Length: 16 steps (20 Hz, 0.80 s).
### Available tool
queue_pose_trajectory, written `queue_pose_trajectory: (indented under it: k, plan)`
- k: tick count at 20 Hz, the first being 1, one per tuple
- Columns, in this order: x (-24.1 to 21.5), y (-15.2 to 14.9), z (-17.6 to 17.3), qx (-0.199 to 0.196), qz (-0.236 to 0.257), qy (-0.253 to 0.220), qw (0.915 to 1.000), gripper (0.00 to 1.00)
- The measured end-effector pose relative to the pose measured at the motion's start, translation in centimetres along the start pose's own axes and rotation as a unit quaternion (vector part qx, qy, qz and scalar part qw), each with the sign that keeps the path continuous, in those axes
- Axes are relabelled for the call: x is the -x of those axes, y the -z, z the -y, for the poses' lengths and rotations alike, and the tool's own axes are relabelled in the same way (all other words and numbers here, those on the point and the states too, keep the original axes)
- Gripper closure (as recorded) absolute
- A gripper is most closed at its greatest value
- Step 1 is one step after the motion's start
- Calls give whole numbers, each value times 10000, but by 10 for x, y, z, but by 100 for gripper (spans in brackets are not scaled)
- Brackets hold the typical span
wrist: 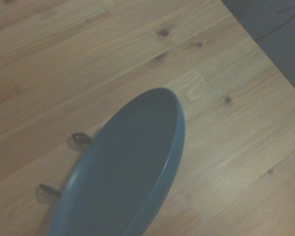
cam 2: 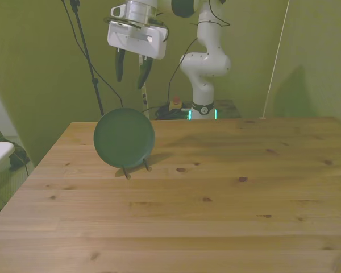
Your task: Unload the plate
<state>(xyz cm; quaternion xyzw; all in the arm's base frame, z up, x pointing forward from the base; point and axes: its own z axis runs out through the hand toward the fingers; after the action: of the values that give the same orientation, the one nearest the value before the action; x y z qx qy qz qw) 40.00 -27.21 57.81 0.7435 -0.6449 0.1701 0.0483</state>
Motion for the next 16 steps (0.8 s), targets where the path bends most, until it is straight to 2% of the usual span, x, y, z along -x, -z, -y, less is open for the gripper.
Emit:
queue_pose_trajectory:
  k: [8,12,16]
  plan:
    - [-12,-4,32,15,-19,-101,9999,0]
    - [-21,-14,50,332,108,-336,9988,0]
    - [-24,-36,66,645,249,-403,9968,0]
